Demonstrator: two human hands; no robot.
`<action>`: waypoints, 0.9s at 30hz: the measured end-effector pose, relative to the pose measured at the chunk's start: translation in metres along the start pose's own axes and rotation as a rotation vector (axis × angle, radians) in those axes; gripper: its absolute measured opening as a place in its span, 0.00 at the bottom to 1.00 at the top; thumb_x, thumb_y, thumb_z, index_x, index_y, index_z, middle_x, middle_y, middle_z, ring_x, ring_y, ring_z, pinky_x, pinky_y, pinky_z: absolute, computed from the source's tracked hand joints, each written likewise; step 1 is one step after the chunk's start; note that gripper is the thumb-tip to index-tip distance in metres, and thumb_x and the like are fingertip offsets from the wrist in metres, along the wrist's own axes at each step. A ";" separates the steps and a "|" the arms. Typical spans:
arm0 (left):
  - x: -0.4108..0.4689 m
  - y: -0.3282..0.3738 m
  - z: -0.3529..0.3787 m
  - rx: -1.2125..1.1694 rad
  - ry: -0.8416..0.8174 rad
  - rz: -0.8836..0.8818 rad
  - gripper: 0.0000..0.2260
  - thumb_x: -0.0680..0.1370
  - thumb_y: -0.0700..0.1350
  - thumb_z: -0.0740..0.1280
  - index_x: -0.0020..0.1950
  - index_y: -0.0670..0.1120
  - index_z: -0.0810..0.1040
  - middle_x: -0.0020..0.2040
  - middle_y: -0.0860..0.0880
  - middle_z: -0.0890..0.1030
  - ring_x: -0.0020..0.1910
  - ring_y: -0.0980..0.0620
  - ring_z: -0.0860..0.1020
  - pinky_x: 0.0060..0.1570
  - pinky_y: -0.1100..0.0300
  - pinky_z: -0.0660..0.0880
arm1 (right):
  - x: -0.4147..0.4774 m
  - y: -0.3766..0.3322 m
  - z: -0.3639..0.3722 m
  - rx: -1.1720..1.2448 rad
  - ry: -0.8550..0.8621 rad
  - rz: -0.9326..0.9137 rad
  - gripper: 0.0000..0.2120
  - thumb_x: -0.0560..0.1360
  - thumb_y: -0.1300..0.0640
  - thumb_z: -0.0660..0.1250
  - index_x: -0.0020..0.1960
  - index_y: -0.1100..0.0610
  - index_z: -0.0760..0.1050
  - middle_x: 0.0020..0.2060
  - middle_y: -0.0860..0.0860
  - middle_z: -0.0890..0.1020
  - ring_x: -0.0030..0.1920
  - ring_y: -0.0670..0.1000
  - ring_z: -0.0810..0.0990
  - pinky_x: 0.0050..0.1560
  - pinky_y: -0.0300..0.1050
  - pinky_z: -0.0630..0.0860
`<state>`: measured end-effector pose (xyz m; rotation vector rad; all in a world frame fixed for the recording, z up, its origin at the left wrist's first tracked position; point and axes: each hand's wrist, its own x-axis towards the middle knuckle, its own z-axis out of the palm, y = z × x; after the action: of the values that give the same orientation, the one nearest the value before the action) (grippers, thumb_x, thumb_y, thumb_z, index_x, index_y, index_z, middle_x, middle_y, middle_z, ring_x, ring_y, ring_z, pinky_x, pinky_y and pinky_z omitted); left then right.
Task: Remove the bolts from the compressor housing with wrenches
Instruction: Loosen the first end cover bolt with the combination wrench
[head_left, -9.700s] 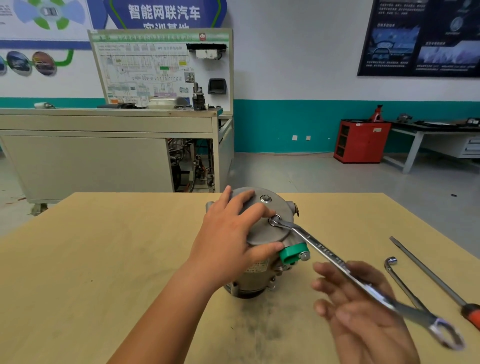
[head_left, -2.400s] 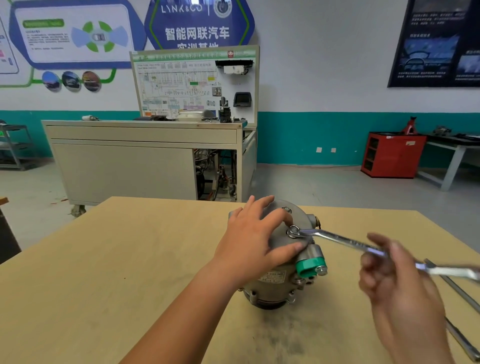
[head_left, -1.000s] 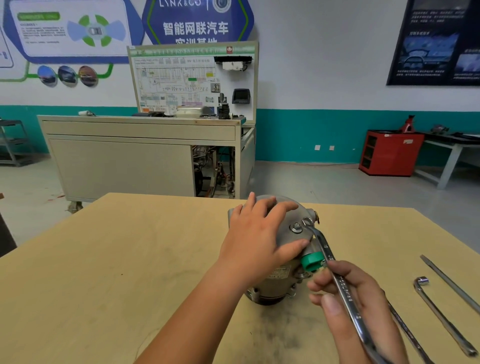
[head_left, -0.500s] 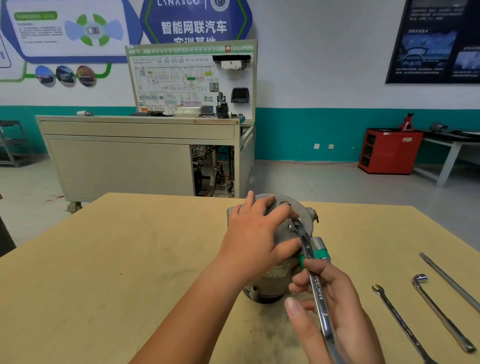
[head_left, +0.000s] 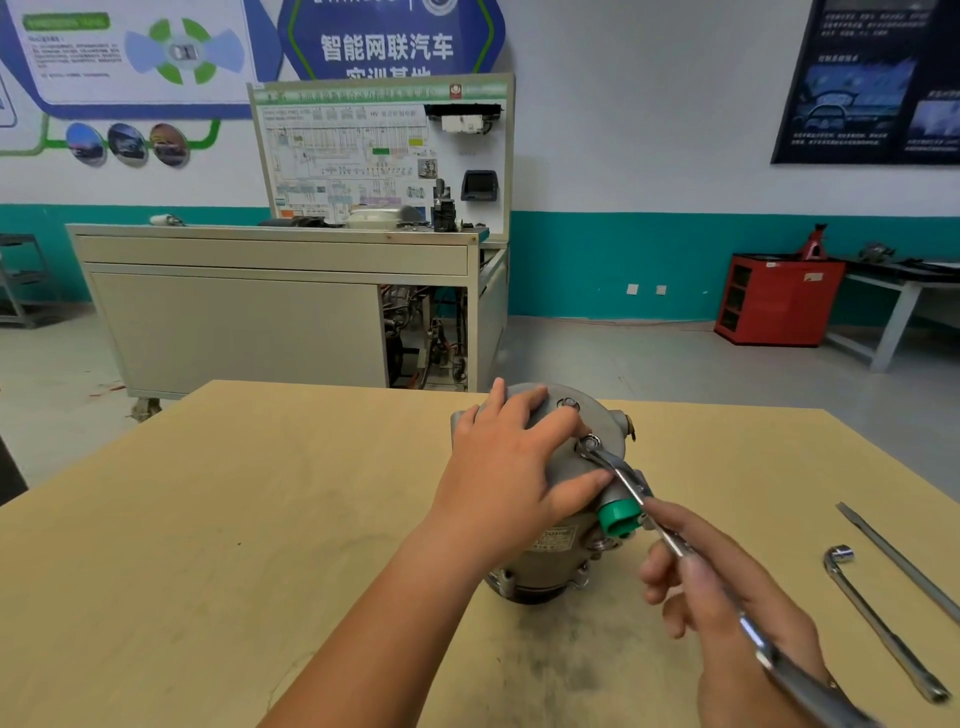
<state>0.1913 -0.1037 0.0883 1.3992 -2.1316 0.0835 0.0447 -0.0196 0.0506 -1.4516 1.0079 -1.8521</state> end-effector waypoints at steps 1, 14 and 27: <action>-0.001 0.000 0.000 -0.008 0.004 -0.001 0.19 0.75 0.63 0.64 0.61 0.55 0.74 0.72 0.50 0.66 0.76 0.42 0.53 0.69 0.50 0.54 | 0.005 0.005 -0.003 0.037 0.042 0.005 0.13 0.70 0.51 0.62 0.48 0.42 0.83 0.30 0.51 0.80 0.29 0.44 0.75 0.28 0.32 0.68; 0.003 0.003 -0.004 0.060 -0.050 -0.032 0.35 0.73 0.67 0.63 0.75 0.51 0.62 0.76 0.53 0.61 0.77 0.47 0.50 0.72 0.52 0.49 | 0.187 0.044 0.032 -0.278 -0.089 0.348 0.23 0.81 0.44 0.50 0.42 0.52 0.79 0.36 0.51 0.70 0.34 0.48 0.66 0.30 0.41 0.62; 0.002 0.001 -0.001 0.025 -0.015 -0.038 0.34 0.72 0.66 0.64 0.74 0.52 0.65 0.75 0.53 0.61 0.77 0.48 0.50 0.72 0.52 0.50 | 0.193 0.011 0.026 0.490 0.077 0.616 0.18 0.82 0.50 0.51 0.35 0.54 0.69 0.16 0.44 0.62 0.16 0.42 0.58 0.19 0.31 0.55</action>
<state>0.1906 -0.1047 0.0906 1.4589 -2.1214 0.0857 0.0225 -0.1871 0.1481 -0.6844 0.8303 -1.5468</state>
